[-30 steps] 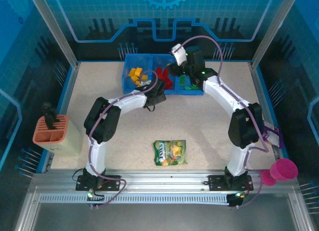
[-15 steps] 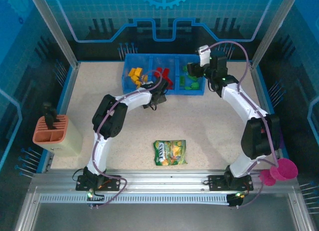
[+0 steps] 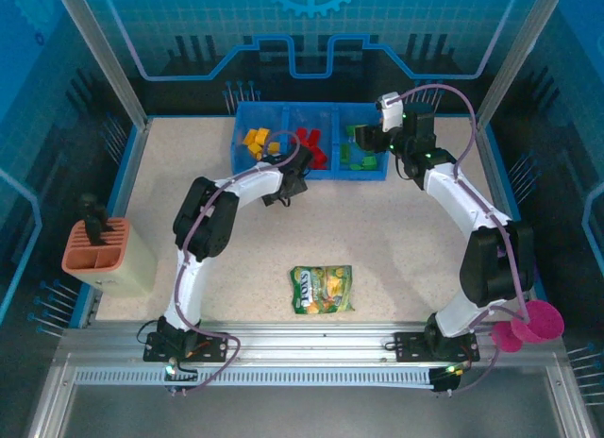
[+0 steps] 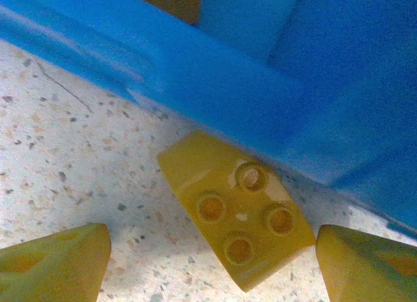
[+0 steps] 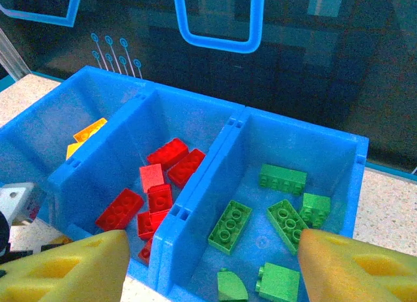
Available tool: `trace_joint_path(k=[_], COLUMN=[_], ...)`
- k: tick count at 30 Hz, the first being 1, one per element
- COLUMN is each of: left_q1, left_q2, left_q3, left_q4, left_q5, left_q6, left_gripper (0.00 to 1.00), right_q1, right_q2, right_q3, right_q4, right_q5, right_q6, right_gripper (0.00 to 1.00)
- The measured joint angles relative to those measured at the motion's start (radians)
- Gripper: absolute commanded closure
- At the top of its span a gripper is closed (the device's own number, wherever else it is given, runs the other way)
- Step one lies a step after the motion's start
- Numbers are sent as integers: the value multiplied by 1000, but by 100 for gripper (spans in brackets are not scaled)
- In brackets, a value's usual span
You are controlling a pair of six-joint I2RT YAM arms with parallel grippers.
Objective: Sort the legos into containers by color
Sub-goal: Pick up the lego from the center of the table.
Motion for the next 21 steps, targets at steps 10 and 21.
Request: trace_joint_path(k=[10,21], left_q1=[5,5], left_q2=[-28,-21], left_q3=[-73,-56], left_q4=[20,13], left_q5=[-19,-30], left_q6=[-4,-5], left_gripper=[19,23], right_q1=[0,0], right_q2=[0,0], right_q3=[0,0], right_q4=[0,0], right_q5=[-23,-26], right_q6=[14,14], right_gripper=[30,30])
